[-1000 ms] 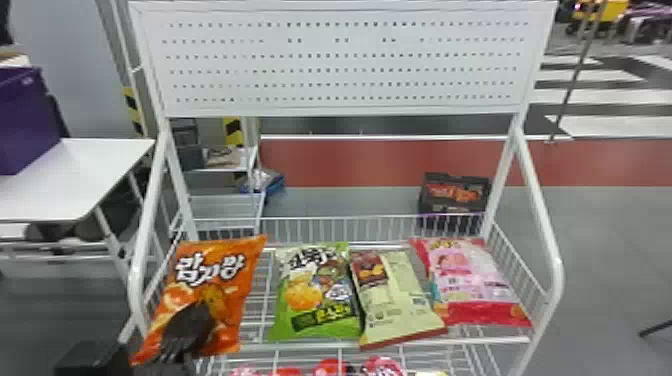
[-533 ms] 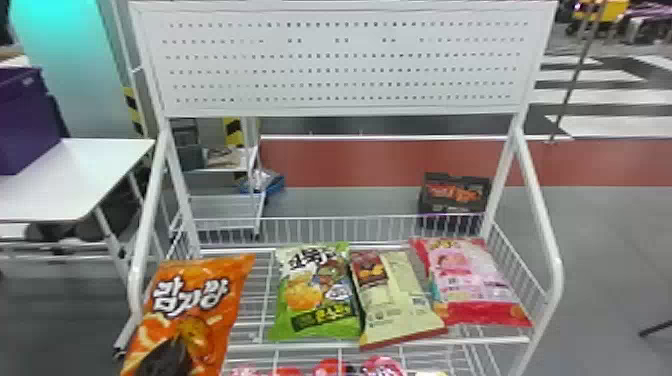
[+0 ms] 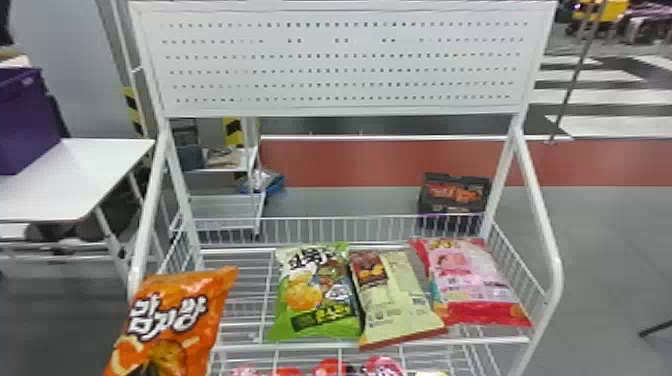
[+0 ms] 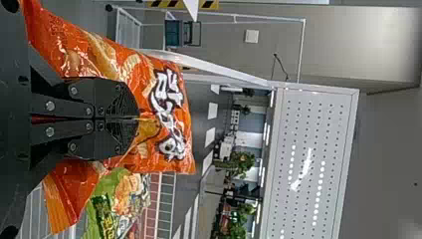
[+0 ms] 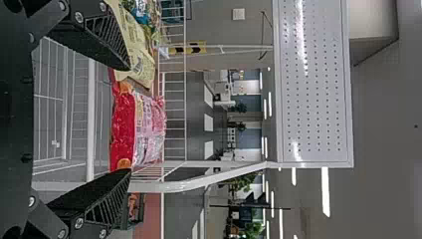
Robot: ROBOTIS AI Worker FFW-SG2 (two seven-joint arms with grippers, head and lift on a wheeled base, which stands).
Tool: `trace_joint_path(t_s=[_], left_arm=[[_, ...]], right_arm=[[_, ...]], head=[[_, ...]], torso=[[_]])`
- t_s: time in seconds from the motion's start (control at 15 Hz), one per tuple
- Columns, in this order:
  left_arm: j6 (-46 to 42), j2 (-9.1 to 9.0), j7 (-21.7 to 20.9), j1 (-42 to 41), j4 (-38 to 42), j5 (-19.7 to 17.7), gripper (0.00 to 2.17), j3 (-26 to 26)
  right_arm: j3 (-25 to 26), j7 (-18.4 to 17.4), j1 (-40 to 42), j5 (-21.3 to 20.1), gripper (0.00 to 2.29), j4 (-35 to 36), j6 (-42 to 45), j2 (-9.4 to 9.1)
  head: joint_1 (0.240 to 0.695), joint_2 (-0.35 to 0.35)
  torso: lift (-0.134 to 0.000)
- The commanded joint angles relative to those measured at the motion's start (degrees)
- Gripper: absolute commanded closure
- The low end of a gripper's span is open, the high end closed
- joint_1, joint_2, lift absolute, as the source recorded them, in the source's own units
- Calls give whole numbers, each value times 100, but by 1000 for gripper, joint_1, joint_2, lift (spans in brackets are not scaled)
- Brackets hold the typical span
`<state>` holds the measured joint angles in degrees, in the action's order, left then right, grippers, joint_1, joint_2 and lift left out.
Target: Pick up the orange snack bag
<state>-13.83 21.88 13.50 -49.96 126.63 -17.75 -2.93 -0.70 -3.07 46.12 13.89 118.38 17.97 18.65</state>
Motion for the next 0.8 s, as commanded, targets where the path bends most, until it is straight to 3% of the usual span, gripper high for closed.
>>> trace_joint_path(t_s=[0.0, 0.73], left_arm=[[-203, -9, 12, -14, -112, 26, 1443, 3], [-361, -18, 12, -128, -182, 79, 1443, 29]], right_arm=[[0, 0, 2, 0, 167, 1, 0, 7], [0, 0, -33, 35, 167, -8, 17, 24]], head=[[499, 0], [499, 0]], torso=[[0], [0]])
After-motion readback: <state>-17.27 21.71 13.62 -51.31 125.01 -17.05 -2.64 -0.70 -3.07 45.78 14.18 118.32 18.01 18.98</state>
